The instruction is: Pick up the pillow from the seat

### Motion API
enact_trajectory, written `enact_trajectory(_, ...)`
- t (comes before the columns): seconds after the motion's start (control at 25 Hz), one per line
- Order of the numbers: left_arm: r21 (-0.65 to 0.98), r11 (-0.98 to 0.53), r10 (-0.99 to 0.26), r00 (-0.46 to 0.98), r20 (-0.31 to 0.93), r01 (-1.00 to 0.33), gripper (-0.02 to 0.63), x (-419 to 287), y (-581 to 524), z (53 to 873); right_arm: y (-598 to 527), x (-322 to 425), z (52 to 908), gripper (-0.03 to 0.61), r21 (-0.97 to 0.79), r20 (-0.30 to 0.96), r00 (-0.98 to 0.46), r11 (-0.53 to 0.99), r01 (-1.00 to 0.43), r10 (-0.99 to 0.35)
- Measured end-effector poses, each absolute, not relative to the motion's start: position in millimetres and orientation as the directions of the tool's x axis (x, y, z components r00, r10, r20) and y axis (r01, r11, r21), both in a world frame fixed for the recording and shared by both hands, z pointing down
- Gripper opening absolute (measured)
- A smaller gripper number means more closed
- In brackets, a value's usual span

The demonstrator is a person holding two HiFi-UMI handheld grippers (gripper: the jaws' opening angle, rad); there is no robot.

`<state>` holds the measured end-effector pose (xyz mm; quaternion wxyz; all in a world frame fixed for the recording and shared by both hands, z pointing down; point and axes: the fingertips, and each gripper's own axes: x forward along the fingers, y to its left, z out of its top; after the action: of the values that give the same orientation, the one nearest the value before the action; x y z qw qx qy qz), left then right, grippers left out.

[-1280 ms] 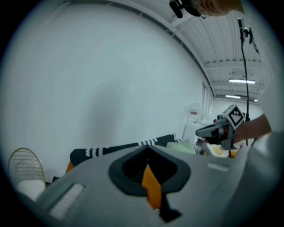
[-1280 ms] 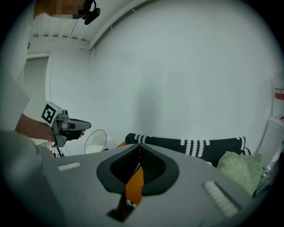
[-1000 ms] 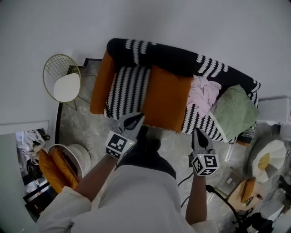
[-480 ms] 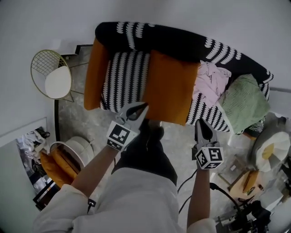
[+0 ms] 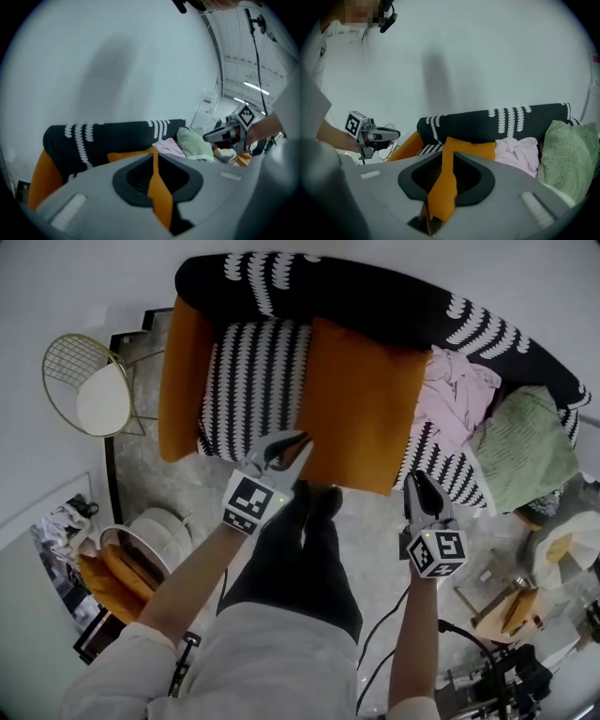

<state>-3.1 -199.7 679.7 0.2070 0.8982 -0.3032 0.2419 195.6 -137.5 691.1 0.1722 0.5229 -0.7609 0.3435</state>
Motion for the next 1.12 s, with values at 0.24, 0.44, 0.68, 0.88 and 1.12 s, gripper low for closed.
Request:
enact_trajectory(0.24,0.245,-0.72,-0.42,0.689,0.59,-0.649,0.055,-5.1,-215.0,746.0,-151.9,195.8,760.8,0.111,-0.36,0.648,-0.403,0.206,-0.91,-0.646)
enact_trajectory(0.44,0.286,-0.694,-0.382,0.674,0.632,-0.661,0.094,-3.4,-214.8,808.5,-159.2,201.5,816.3,0.156,-0.371,0.676,-0.411,0.199,-0.907,-0.612)
enact_trajectory(0.68,0.321,-0.668,-0.339,0.658,0.673,-0.672,0.137,-2.7,-218.9,864.5,-162.7,203.8,878.6,0.213,-0.394,0.709,-0.423,0.181,-0.901,-0.565)
enact_trajectory(0.88,0.337,-0.644,-0.314,0.639,0.702,-0.687,0.172,-2.1,-228.2,911.8,-167.5,210.4,932.9,0.272,-0.388,0.741,-0.416,0.17,-0.906,-0.526)
enact_trajectory(1.12,0.378,-0.58,-0.288,0.616,0.734,-0.722,0.22,-6.5,-230.6,961.0,-171.2,217.5,980.2,0.344,-0.382,0.769,-0.407,0.156,-0.911,-0.493)
